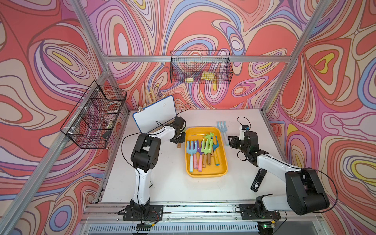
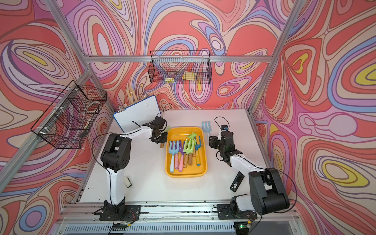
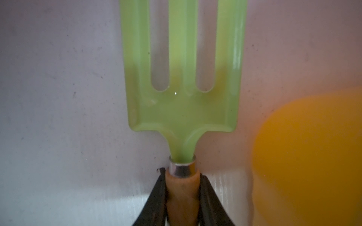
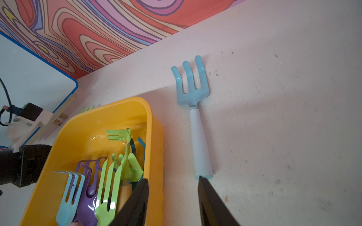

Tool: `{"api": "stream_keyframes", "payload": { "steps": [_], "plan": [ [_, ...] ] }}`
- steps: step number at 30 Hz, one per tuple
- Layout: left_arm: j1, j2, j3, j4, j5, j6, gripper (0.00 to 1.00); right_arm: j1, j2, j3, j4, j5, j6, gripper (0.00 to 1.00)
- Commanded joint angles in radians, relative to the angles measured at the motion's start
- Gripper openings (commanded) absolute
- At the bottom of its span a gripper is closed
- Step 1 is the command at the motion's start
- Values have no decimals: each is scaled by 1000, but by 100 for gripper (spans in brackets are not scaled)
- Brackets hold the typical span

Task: Take the hand rake out of the storage box
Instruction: Place the rake at the center of the board, then pick up the rake from the storage box.

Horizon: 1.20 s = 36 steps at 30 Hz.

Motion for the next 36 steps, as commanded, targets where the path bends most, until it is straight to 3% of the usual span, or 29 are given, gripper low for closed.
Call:
{"api": "stream_keyframes", "payload": {
  "steps": [1, 9, 14, 24, 36],
  "plan": [
    [-4, 0, 9, -23, 5, -6, 24, -3, 13, 22, -16, -2, -8, 46],
    [-6, -21, -13, -5, 16, -4, 33, -3, 13, 22, -17, -1, -8, 46],
    [-10, -41, -34, 13, 22, 2, 46, -2, 10, 19, -15, -1, -8, 46],
    [-22, -121, -112, 65, -45, 19, 49, -3, 6, 16, -13, 0, -7, 46],
    [-79, -402, -359, 212, -169, 61, 49, -2, -2, 11, -11, -1, -10, 46]
  ]
}}
